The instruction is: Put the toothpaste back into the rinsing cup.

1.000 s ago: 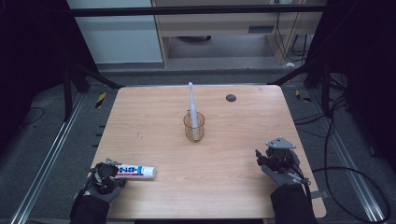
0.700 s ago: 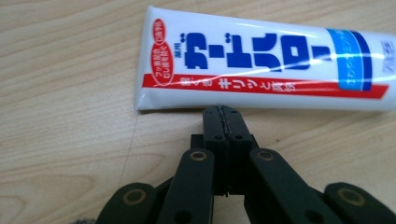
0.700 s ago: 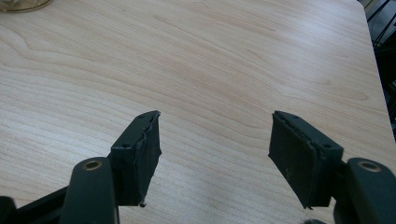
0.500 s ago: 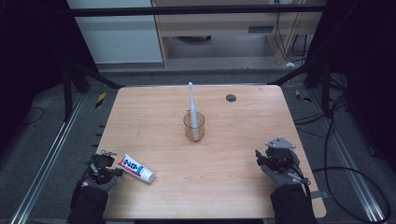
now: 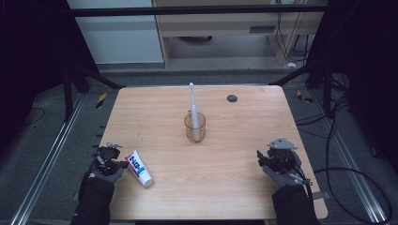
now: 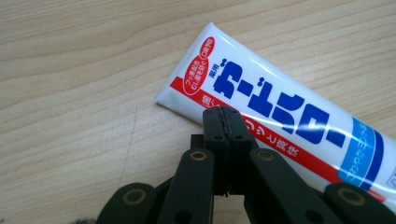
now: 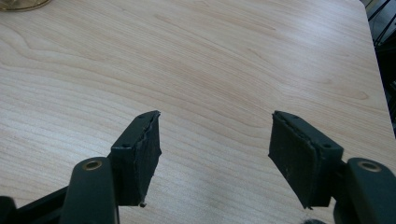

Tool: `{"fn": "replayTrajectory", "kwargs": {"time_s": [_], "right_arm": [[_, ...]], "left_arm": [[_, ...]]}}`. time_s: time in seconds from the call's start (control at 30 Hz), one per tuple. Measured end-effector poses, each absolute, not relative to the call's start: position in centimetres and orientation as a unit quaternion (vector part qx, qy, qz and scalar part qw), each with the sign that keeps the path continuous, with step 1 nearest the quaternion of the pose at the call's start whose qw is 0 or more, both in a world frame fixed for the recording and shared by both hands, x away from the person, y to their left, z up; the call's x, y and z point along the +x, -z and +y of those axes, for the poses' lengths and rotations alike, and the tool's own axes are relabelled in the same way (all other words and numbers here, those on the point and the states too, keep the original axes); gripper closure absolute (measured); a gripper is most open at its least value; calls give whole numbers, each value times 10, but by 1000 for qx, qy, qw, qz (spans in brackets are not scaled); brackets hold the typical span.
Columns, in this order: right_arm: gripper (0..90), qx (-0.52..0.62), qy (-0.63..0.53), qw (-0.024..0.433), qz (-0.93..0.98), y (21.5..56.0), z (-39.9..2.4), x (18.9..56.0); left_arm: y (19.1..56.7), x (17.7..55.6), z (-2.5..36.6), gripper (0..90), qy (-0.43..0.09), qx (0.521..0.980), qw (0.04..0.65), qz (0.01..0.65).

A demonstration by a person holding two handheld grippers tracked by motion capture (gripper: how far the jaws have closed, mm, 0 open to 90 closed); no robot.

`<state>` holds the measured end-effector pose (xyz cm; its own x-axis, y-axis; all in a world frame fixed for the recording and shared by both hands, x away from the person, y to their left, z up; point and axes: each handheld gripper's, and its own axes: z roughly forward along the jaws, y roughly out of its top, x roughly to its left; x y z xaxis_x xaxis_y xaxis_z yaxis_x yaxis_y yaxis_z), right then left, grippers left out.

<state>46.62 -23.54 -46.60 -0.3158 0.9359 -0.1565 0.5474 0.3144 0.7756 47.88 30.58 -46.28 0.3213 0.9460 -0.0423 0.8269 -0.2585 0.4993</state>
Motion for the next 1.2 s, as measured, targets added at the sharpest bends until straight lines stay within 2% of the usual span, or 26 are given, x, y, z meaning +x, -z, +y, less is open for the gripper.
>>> {"fn": "replayTrajectory", "kwargs": {"time_s": [0.53, 0.7, 1.03, 1.2], "right_arm": [[335, 496, -312, 309, 749, 466, -235, 466], [335, 496, -313, 308, 749, 466, -236, 466], [334, 498, -314, 309, 747, 465, -237, 466], [333, 498, -313, 309, 747, 465, -237, 466]], "left_arm": [[462, 493, 283, 899, -142, 793, 233, 544], [458, 493, 283, 895, -145, 787, 253, 543], [439, 481, 280, 789, -150, 781, 278, 539], [433, 483, 272, 660, -130, 799, 252, 530]]}}
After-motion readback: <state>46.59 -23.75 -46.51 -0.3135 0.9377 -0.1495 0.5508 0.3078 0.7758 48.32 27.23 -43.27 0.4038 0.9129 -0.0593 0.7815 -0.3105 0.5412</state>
